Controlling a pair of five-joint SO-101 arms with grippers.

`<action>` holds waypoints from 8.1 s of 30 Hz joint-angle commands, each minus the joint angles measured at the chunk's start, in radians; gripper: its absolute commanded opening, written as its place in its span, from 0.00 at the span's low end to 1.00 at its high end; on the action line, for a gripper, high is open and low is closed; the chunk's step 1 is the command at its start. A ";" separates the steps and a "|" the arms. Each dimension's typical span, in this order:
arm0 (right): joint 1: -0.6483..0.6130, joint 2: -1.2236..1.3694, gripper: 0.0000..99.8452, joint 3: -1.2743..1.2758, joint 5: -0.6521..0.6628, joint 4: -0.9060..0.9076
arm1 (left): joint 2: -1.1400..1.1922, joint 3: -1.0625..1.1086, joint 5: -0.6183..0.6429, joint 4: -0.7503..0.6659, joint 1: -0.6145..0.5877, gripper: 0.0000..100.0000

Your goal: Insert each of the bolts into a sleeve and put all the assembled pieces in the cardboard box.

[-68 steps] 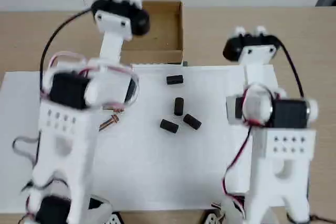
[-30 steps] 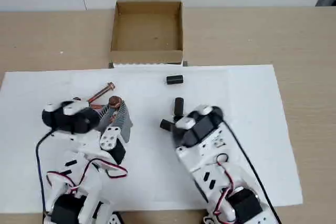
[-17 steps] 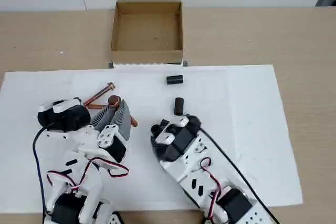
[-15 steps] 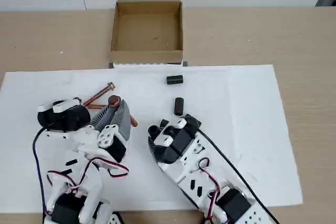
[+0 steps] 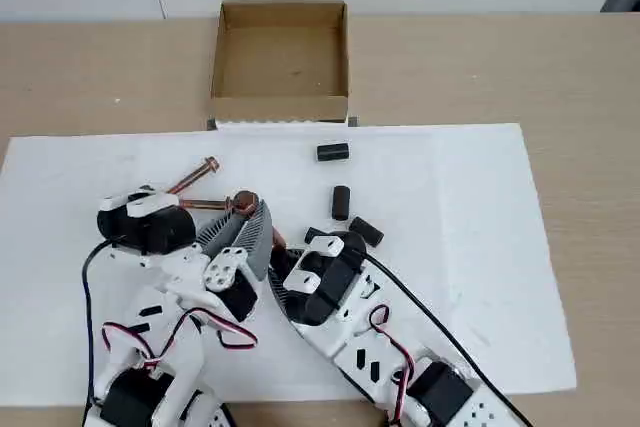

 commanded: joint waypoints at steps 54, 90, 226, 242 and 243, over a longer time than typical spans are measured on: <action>0.050 -0.012 0.00 -0.005 0.069 -0.104 | -0.005 -0.062 -0.049 0.078 0.121 0.01; 0.062 -0.010 0.00 -0.032 0.123 -0.163 | -0.003 -0.015 -0.187 0.219 -0.006 0.23; 0.522 2.132 0.00 -2.225 0.107 0.516 | -0.009 0.248 -0.488 0.267 -0.394 0.01; 0.461 2.028 0.00 -2.167 0.018 1.000 | -0.009 0.248 -0.488 0.267 -0.394 0.01; 0.461 2.028 0.00 -2.148 -0.006 1.004 | -0.009 0.248 -0.488 0.267 -0.394 0.01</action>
